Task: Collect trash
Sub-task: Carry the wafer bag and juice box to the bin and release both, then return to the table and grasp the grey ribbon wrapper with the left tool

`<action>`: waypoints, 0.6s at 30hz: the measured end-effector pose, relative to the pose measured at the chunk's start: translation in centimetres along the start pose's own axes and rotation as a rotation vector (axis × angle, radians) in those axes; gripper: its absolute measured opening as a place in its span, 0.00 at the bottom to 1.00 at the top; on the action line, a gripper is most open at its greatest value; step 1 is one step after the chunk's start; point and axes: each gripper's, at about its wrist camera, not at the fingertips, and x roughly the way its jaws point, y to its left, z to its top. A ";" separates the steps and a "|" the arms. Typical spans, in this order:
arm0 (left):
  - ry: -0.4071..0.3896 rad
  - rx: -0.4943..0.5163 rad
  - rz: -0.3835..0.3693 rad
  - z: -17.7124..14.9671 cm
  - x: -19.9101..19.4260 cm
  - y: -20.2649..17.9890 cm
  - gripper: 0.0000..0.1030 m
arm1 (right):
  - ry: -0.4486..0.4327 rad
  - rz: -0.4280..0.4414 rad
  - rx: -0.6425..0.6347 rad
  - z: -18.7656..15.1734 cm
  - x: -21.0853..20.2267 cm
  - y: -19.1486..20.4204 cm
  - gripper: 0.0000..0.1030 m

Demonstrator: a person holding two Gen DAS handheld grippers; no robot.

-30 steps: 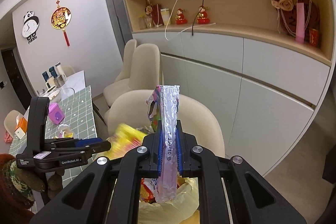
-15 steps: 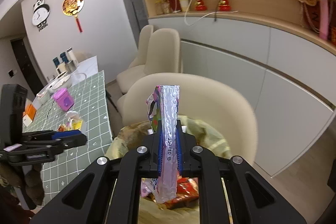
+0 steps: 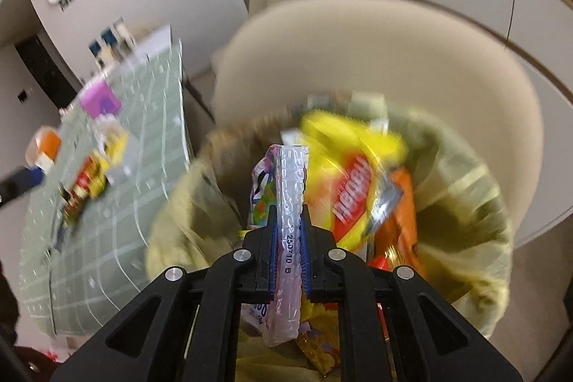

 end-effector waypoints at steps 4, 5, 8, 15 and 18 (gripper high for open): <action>-0.008 -0.024 0.015 -0.5 -0.8 1.3 0.44 | 0.006 -0.006 -0.003 -0.4 0.1 0.2 0.12; -0.008 -0.034 0.020 -0.7 -1.0 1.8 0.44 | 0.006 -0.004 -0.003 -0.4 0.0 0.2 0.12; -0.002 -0.049 0.025 -1.0 -1.2 2.9 0.47 | -0.024 -0.028 -0.021 -0.3 -1.0 0.8 0.34; -0.037 -0.047 0.054 -2.9 -3.3 7.4 0.47 | -0.152 -0.076 0.000 -1.3 -6.2 2.4 0.51; -0.091 -0.068 0.128 -3.3 -5.0 11.2 0.47 | -0.214 -0.060 0.013 -1.5 -8.5 4.2 0.51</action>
